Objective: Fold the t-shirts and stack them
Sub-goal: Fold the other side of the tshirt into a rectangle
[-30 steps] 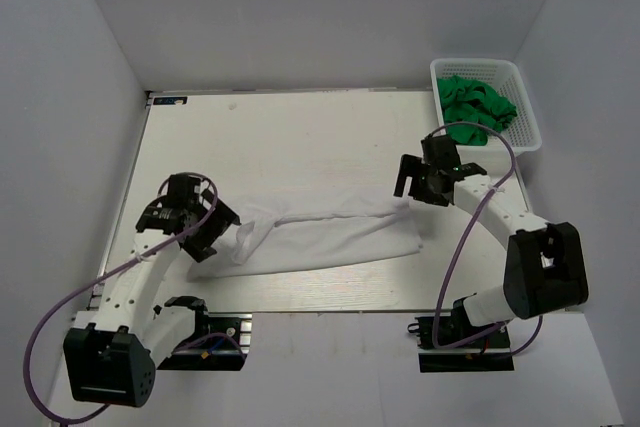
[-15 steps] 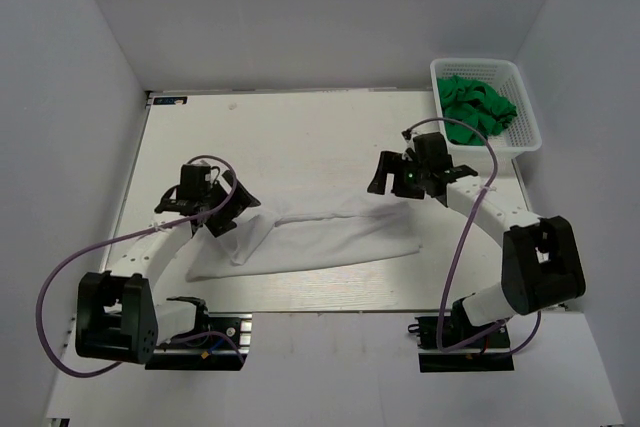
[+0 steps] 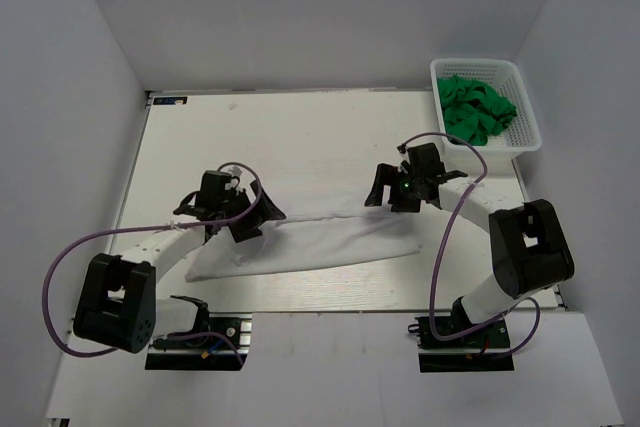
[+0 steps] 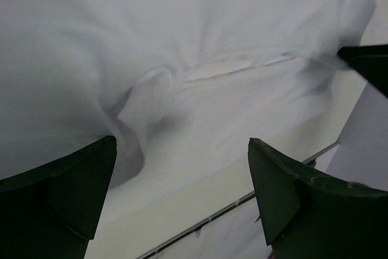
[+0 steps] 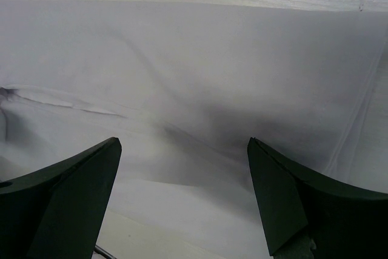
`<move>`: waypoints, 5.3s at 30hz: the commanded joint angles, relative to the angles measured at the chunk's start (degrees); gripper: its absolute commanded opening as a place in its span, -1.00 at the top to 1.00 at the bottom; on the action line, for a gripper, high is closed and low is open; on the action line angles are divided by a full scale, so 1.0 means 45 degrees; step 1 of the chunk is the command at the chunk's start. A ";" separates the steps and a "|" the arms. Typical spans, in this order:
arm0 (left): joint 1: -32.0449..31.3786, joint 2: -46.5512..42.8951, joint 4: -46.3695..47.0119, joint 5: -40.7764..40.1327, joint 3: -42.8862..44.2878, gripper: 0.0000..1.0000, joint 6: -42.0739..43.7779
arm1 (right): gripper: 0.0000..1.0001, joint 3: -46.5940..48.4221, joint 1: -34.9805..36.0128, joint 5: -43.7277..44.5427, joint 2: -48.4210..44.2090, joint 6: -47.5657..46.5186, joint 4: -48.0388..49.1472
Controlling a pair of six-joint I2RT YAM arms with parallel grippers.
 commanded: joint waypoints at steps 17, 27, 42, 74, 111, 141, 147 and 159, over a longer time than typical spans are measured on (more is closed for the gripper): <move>-0.0620 -0.2019 -0.3666 -0.3508 0.2588 -1.00 0.1477 | -0.81 0.0377 0.0001 0.0547 -0.0757 -0.0291 -0.0415; -0.0620 0.1556 -0.2354 -0.2475 0.3076 -1.00 0.1910 | -0.81 0.0475 -0.0018 0.0722 -0.0777 -0.0447 -0.0649; -0.1478 0.1733 -0.0030 -0.0089 0.1903 -1.00 0.1441 | -0.81 0.0377 -0.0038 0.0644 -0.0678 -0.0291 -0.0611; -0.0466 0.1224 -0.8392 -1.0870 0.4249 -1.00 -0.2054 | -0.81 0.0845 -0.0018 0.1094 -0.0601 -0.0799 -0.1294; 0.1939 0.2065 -0.2196 -1.0147 0.2545 0.00 -0.0046 | -0.81 0.2038 -0.0038 0.1211 0.0318 -0.1092 -0.2544; 0.2426 0.1889 -0.2196 -1.0442 0.3385 1.00 0.0229 | -0.81 0.1628 -0.0077 0.1641 0.1020 -0.0878 -0.2584; 0.2680 0.2142 -0.2196 -1.0323 0.3504 1.00 0.0503 | -0.81 0.1276 -0.0057 0.1679 0.1216 -0.0740 -0.2329; 0.3208 0.4038 -0.2137 -0.9366 0.4344 0.89 0.1421 | -0.81 0.1529 -0.0058 0.1465 0.1138 -0.1071 -0.2310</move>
